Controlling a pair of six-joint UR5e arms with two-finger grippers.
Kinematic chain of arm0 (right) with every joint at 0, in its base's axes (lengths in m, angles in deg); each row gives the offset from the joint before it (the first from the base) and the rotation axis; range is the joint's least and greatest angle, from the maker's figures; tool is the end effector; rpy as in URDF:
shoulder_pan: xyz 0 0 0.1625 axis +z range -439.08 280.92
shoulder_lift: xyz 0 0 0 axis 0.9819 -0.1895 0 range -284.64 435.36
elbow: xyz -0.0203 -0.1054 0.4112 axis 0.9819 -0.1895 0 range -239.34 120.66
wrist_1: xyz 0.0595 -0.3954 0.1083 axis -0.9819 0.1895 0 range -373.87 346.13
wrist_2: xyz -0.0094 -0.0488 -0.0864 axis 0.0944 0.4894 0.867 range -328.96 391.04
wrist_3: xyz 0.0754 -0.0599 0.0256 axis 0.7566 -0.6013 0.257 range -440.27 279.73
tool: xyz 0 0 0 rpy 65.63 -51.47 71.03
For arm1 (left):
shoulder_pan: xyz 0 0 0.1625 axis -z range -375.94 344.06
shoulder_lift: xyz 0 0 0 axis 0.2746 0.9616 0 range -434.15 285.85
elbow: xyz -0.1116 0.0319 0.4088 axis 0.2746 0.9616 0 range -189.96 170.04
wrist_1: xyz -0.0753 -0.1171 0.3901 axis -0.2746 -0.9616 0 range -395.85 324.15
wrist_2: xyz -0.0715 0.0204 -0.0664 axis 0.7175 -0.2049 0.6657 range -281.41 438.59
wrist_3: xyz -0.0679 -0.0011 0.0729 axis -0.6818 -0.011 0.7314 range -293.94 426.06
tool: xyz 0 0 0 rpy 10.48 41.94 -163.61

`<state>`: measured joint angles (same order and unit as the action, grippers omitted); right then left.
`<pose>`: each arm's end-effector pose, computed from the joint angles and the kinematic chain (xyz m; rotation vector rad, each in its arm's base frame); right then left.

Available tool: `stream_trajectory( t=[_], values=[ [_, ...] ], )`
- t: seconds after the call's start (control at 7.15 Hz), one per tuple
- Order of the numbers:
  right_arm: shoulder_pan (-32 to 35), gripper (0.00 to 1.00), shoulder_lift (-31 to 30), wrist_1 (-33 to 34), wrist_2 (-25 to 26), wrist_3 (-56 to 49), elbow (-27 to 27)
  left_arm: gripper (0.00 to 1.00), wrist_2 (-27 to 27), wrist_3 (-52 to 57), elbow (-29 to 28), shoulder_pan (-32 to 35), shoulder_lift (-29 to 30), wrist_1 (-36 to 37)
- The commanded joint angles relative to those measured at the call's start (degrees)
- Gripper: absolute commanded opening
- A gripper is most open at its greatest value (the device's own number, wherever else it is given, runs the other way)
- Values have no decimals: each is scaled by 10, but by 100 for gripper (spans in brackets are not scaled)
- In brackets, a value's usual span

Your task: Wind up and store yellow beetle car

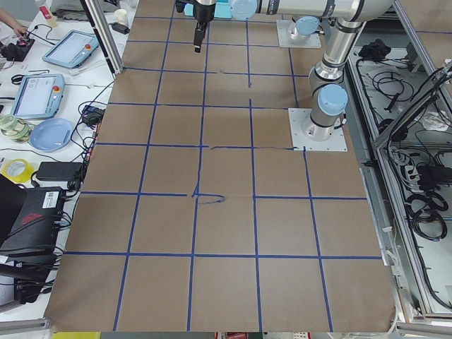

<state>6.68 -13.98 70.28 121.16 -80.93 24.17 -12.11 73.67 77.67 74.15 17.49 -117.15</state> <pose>0.0962 -0.5031 0.5277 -0.0979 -3.1380 -0.0007 -0.1328 -0.5187 0.5104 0.2071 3.1013 -0.2546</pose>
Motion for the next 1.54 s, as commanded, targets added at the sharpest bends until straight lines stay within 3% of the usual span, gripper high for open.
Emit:
stream_trajectory(
  t=[0.0, 1.4],
  values=[
    [28, 100, 0, 23, -1, 19, 6, 100, 0, 0, 1, 0, -1, 1],
    [35, 100, 3, 46, 0, 14, 15, 100, -1, 1, -3, 0, -1, 2]
  ],
)
